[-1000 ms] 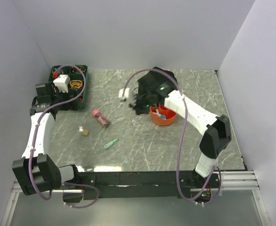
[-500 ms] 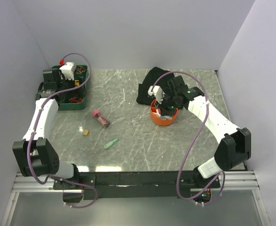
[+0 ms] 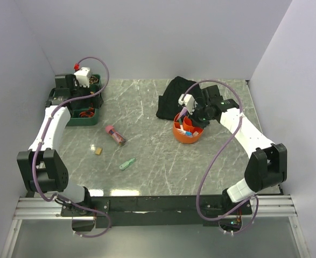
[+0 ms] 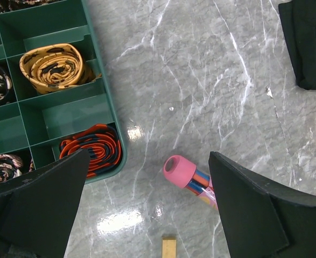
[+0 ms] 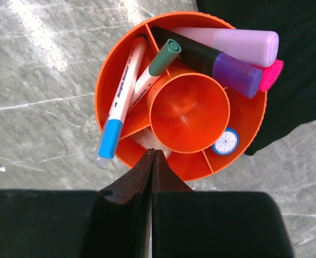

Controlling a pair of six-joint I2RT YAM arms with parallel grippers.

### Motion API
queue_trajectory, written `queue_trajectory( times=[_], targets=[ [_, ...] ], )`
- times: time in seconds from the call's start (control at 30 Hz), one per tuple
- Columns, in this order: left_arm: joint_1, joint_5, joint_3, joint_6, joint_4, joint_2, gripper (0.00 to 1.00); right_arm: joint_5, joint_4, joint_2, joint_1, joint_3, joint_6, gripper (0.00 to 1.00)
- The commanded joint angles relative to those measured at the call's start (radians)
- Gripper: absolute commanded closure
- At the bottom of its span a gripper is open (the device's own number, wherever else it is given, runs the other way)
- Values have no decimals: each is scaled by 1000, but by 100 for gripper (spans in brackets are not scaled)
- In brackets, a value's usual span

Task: Sort the stationery into containers
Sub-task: Place the stationery in the storage box, then pick up the stationery from the center of the board.

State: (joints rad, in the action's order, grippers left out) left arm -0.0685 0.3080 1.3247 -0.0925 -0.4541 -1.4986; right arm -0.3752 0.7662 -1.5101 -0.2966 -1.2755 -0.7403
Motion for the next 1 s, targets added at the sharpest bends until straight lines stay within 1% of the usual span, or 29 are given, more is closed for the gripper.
queue_trajectory(
  times=[0.0,0.07,0.1,0.13,0.2,0.23,0.3,0.33,0.4,0.47,0.5,0.57,0.6,0.63,0.67,0.7,0.77,0.83,0.97],
  targets=[
    [4,-12,33,-9,15,0,1,-17,-36,-15,2,-15,-14,98],
    [3,-12,30,-7,14,1,1,-19,-27,-19,2,-24,-11,98],
    [4,-10,28,-7,15,1,1,-19,-24,-19,1,-27,-11,96],
    [4,-9,28,-7,15,3,0,-25,-15,-15,2,-34,-14,88],
    [3,-9,31,-18,9,5,1,-48,13,17,-1,-73,-1,79],
    [3,-12,34,-22,8,9,1,-63,12,34,-4,-85,11,67],
    [4,-33,39,-49,-7,23,1,-76,7,85,-35,-125,34,59],
    [3,-41,38,-61,-18,31,1,-77,5,99,-50,-136,39,48],
    [3,-88,25,-88,-53,52,1,-80,13,122,-128,-162,21,37],
    [-8,-122,8,-82,-72,64,1,-50,30,120,-214,-162,-10,35],
    [-34,-129,-13,-73,-83,78,1,-41,30,114,-296,-156,-37,34],
    [-77,-104,-39,-38,-86,83,1,-19,10,73,-381,-136,-57,31],
    [-120,-89,-53,-29,-87,86,0,-13,-1,48,-450,-136,-57,29],
    [-135,-52,-50,-27,-106,81,1,-11,1,21,-475,-142,-65,23],
    [-146,-38,-45,-27,-116,78,1,-10,7,-45,-498,-166,-68,19],
    [-157,-30,-41,-30,-123,81,1,-19,5,-80,-518,-182,-73,19],
    [-159,-17,-54,-35,-103,96,1,-37,-25,-174,-558,-217,-68,21],
    [-159,-9,-94,-39,-78,135,0,-50,-54,-229,-602,-245,-73,25],
    [-159,-9,-148,-35,-51,193,1,-50,-111,-367,-668,-341,-85,27]
  ],
)
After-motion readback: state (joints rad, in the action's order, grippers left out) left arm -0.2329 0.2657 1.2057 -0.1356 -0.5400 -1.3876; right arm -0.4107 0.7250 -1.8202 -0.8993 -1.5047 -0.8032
